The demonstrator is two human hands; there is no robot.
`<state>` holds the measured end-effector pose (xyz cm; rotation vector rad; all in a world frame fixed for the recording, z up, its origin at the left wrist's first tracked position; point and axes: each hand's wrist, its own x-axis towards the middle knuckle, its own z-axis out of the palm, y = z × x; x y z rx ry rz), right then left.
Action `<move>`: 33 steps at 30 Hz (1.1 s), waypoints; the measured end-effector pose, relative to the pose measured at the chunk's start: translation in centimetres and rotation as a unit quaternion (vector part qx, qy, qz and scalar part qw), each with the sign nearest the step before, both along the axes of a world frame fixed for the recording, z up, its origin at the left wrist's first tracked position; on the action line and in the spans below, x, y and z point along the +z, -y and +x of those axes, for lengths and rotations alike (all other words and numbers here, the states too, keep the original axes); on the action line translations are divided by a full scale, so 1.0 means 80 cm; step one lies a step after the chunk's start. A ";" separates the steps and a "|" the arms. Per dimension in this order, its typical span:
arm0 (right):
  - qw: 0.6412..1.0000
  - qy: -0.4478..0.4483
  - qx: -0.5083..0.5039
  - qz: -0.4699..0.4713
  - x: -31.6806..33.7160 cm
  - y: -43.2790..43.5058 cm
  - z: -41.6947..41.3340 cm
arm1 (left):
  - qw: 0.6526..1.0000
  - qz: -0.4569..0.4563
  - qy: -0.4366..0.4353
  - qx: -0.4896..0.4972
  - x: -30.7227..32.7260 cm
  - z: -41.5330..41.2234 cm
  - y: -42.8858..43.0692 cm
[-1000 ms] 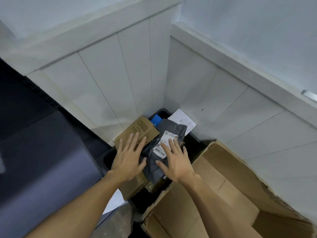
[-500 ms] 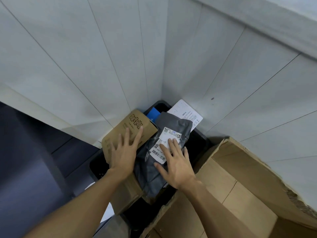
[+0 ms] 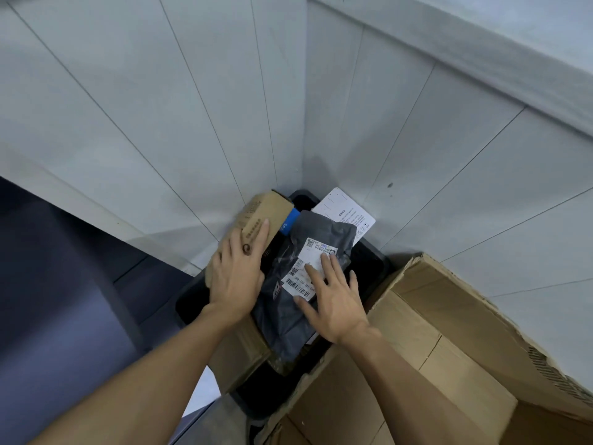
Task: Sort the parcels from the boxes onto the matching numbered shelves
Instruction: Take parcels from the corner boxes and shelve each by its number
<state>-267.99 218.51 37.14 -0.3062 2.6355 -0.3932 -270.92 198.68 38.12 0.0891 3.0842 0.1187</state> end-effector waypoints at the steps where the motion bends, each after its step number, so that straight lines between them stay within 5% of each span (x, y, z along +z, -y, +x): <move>1: 1.000 -0.001 -0.001 0.001 0.007 0.000 0.000 | 1.000 0.015 -0.014 -0.003 0.012 0.000 -0.003; 9: 0.999 -0.022 -0.033 0.014 0.042 -0.009 0.004 | 0.962 0.258 -0.090 -0.026 0.072 0.020 -0.011; 14: 0.995 -0.025 -0.091 0.017 0.031 -0.014 0.016 | 0.914 0.380 -0.087 0.110 0.057 0.045 -0.015; 23: 0.968 0.039 -0.212 -0.128 -0.018 -0.023 0.028 | 0.913 0.341 0.021 0.222 -0.010 0.068 -0.009; 33: 0.947 0.005 -0.268 -0.179 -0.063 -0.020 0.027 | 0.907 0.334 0.017 0.256 -0.054 0.082 0.007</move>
